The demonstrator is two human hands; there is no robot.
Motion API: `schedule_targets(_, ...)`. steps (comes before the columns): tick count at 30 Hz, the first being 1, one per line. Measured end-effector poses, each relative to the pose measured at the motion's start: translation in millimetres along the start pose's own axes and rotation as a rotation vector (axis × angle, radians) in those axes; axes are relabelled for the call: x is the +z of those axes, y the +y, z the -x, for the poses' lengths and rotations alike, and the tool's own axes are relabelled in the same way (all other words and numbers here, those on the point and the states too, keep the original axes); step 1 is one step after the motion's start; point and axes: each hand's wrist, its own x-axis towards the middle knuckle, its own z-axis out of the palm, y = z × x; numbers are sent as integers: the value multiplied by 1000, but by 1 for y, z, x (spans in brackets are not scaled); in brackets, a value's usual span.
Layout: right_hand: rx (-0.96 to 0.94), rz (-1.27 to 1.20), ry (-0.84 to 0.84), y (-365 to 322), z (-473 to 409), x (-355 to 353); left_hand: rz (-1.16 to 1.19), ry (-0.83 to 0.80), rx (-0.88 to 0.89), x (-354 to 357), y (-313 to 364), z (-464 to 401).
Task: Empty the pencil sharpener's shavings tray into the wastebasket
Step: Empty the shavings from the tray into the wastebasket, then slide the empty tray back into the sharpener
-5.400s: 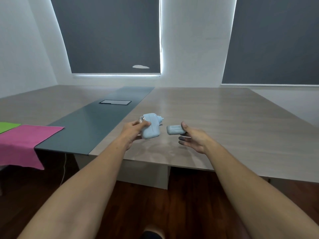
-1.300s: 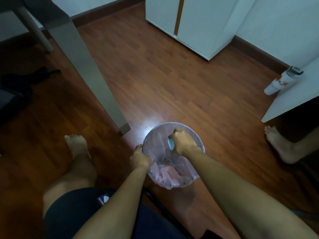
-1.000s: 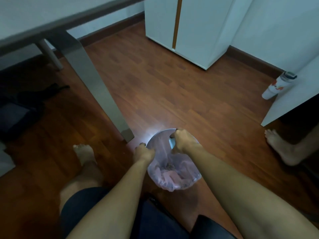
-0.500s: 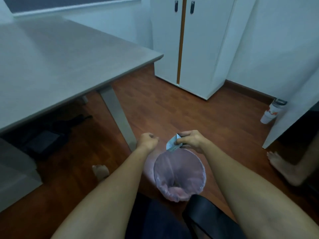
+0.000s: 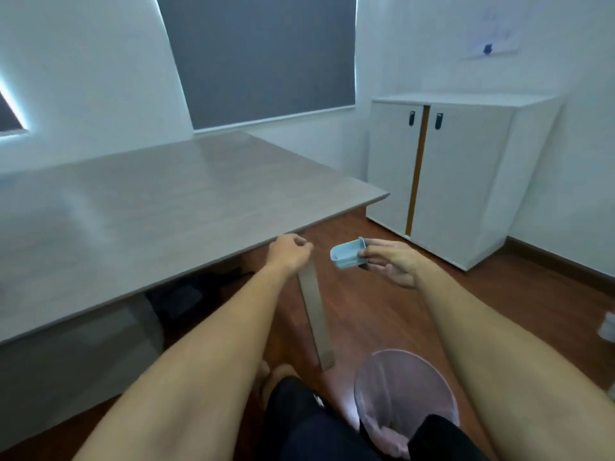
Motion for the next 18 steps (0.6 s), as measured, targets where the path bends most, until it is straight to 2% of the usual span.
schedule_targets(8, -101, 12, -176, -44, -16, 127, 80, 218, -15, -140, -1, 25)
schedule_targets(18, -92, 41, -423, -36, -36, 307, 5, 573, -169, -290, -76, 68)
